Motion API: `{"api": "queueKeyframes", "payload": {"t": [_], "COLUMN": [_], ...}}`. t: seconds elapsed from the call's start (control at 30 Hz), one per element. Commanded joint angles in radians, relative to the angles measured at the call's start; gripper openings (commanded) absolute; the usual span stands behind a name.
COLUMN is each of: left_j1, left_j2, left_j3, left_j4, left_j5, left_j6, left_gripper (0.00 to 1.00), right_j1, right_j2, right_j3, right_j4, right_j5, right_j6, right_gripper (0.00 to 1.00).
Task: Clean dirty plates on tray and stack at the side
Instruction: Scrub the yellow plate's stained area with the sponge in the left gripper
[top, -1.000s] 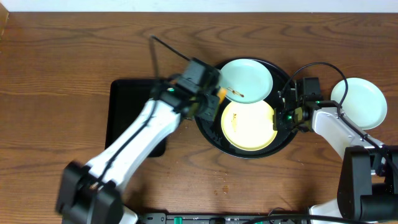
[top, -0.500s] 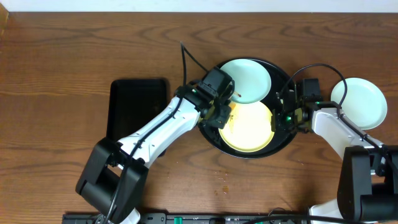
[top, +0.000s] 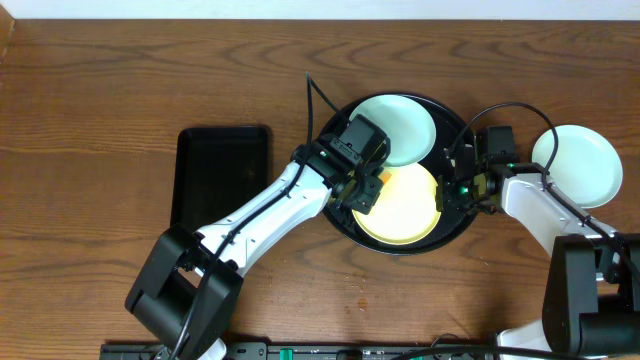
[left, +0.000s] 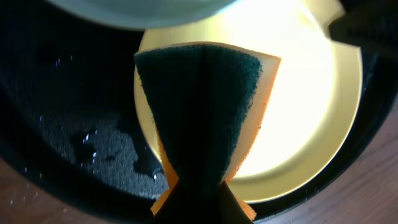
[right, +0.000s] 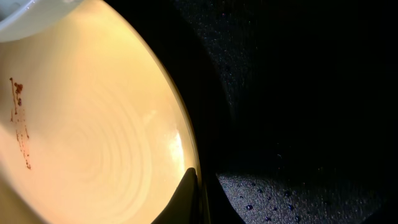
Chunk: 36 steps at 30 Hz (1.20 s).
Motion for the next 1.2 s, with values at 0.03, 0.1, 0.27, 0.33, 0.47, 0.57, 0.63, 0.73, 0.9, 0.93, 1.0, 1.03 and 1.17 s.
{"api": "queueKeyframes", "payload": {"t": [0.03,0.1,0.27,0.33,0.47,0.57,0.63,0.73,0.9,0.93,1.0,1.03,1.17], "left_j1": [-0.004,-0.004,-0.01,-0.013,-0.014,-0.014,-0.014,-0.014,-0.014,-0.014,-0.014,-0.014,-0.014], "left_j2": [0.012,0.024,0.072,0.087,0.092,0.092,0.092,0.092,0.093,0.093,0.097,0.1,0.118], "left_j3": [-0.032,-0.04,-0.04,-0.04,-0.04,-0.04,-0.04,-0.04,-0.04,-0.04,-0.04,-0.04,-0.04], "left_j4": [0.049,0.063,0.095,0.103,0.09,0.095,0.108,0.124,0.189,0.201,0.208,0.207,0.2], "left_j5": [0.005,0.006,0.006,0.006,0.005,0.005,0.005,0.005,0.005,0.005,0.005,0.005,0.015], "left_j6": [0.01,0.01,0.109,0.177,0.378,0.473,0.483,0.531,0.605,0.605,0.62,0.624,0.643], "left_gripper": [0.08,0.08,0.08,0.07,0.07,0.07,0.07,0.07,0.07,0.07,0.07,0.07,0.07], "right_j1": [-0.006,-0.006,-0.006,-0.006,-0.006,-0.006,-0.006,-0.006,-0.006,-0.006,-0.006,-0.006,-0.006], "right_j2": [0.005,0.005,0.005,0.005,0.005,0.005,0.005,0.005,0.005,0.005,0.005,0.005,0.005], "right_j3": [-0.008,-0.008,-0.008,-0.008,-0.008,-0.008,-0.008,-0.008,-0.008,-0.008,-0.008,-0.008,-0.008], "right_j4": [-0.001,-0.001,0.0,0.0,0.0,0.001,0.001,0.001,0.001,0.001,0.001,0.001,0.001], "right_j5": [-0.021,-0.018,-0.017,-0.016,-0.014,-0.014,-0.014,-0.014,-0.013,-0.01,-0.004,0.001,0.008], "right_j6": [-0.006,-0.006,-0.006,-0.006,-0.006,-0.006,-0.006,-0.006,-0.006,-0.006,-0.006,-0.006,-0.006], "right_gripper": [0.01,0.01,0.01,0.01,0.01,0.01,0.01,0.01,0.01,0.01,0.01,0.01,0.01]}}
